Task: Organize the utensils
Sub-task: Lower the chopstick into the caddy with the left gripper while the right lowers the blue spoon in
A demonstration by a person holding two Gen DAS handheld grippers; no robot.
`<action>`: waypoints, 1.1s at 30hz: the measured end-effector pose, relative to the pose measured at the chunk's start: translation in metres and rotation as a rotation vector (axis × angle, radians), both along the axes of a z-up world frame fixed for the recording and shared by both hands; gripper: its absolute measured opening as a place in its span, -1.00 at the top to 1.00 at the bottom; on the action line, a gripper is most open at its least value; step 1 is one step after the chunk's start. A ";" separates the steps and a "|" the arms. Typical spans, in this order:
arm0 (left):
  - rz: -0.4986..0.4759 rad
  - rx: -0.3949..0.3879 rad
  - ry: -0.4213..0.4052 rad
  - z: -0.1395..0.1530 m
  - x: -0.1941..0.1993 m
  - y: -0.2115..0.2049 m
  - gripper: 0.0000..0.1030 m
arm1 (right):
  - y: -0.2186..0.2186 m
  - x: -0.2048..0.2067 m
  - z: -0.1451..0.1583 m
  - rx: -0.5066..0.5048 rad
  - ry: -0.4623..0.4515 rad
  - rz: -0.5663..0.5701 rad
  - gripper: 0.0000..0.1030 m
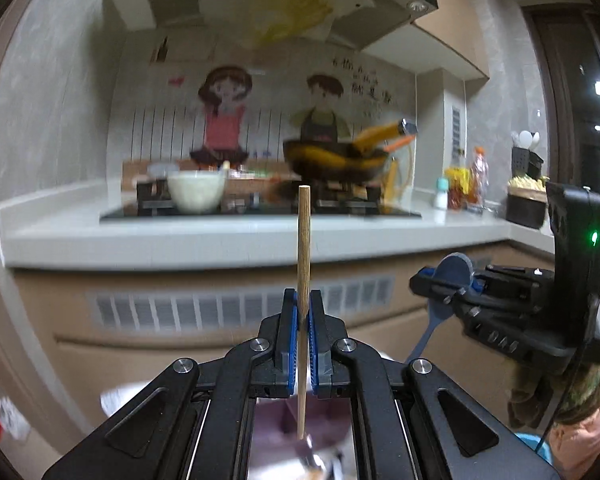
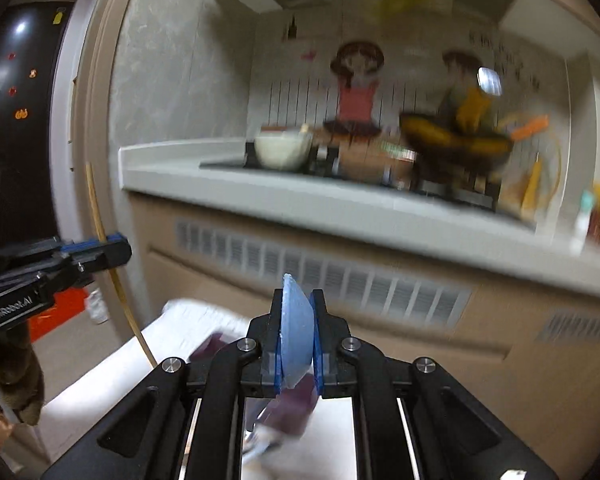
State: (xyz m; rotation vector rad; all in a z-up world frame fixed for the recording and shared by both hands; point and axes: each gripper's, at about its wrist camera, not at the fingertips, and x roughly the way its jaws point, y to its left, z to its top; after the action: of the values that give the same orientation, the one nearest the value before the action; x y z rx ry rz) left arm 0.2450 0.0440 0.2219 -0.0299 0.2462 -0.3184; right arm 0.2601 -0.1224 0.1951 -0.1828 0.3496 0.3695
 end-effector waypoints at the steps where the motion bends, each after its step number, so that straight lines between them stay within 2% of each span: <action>1: -0.001 0.004 -0.005 0.000 0.012 -0.002 0.91 | 0.004 0.009 0.004 -0.013 -0.021 -0.013 0.80; 4: -0.002 0.005 0.021 -0.012 0.047 -0.002 0.91 | 0.017 0.044 -0.008 -0.057 -0.020 -0.041 0.80; 7: 0.005 -0.007 0.108 -0.044 0.091 0.001 0.91 | 0.023 0.074 -0.036 -0.082 0.020 -0.059 0.80; 11: 0.008 -0.038 0.270 -0.101 0.138 0.010 0.91 | 0.024 0.110 -0.093 -0.068 0.152 -0.047 0.80; 14: 0.000 -0.068 0.388 -0.144 0.160 0.016 0.86 | 0.024 0.128 -0.131 -0.056 0.252 -0.035 0.80; 16: -0.003 -0.097 0.438 -0.163 0.166 0.019 0.85 | 0.023 0.135 -0.156 -0.034 0.325 -0.013 0.78; 17: -0.004 -0.110 0.460 -0.170 0.169 0.021 0.84 | 0.024 0.137 -0.163 -0.029 0.344 -0.005 0.72; 19: -0.004 -0.128 0.477 -0.180 0.168 0.025 0.74 | 0.023 0.138 -0.178 -0.024 0.388 0.006 0.36; 20: -0.002 -0.134 0.479 -0.181 0.167 0.026 0.60 | 0.022 0.138 -0.182 -0.018 0.401 0.009 0.09; 21: 0.002 -0.139 0.476 -0.181 0.163 0.026 0.48 | 0.021 0.136 -0.185 -0.010 0.403 0.007 -0.07; 25: 0.040 -0.148 0.442 -0.173 0.142 0.038 0.32 | 0.011 0.121 -0.181 0.012 0.351 -0.018 -0.20; 27: 0.064 -0.146 0.427 -0.168 0.126 0.043 0.09 | 0.002 0.103 -0.169 0.028 0.286 -0.053 -0.53; 28: 0.073 -0.148 0.417 -0.165 0.119 0.044 0.03 | -0.001 0.098 -0.163 0.029 0.259 -0.070 -0.67; 29: 0.087 -0.148 0.401 -0.163 0.108 0.047 -0.05 | -0.006 0.082 -0.156 0.033 0.188 -0.111 -0.95; 31: 0.119 -0.131 0.368 -0.160 0.089 0.053 -0.20 | -0.013 0.053 -0.146 0.055 0.059 -0.177 -1.00; 33: 0.157 -0.098 0.339 -0.161 0.065 0.059 -0.37 | -0.019 0.032 -0.140 0.076 0.006 -0.213 -1.00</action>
State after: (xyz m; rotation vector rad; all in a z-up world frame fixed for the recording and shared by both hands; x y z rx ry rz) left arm 0.3103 0.1025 0.0609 -0.2004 0.5611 -0.1669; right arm 0.2918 -0.1410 0.0549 -0.0692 0.3568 0.1726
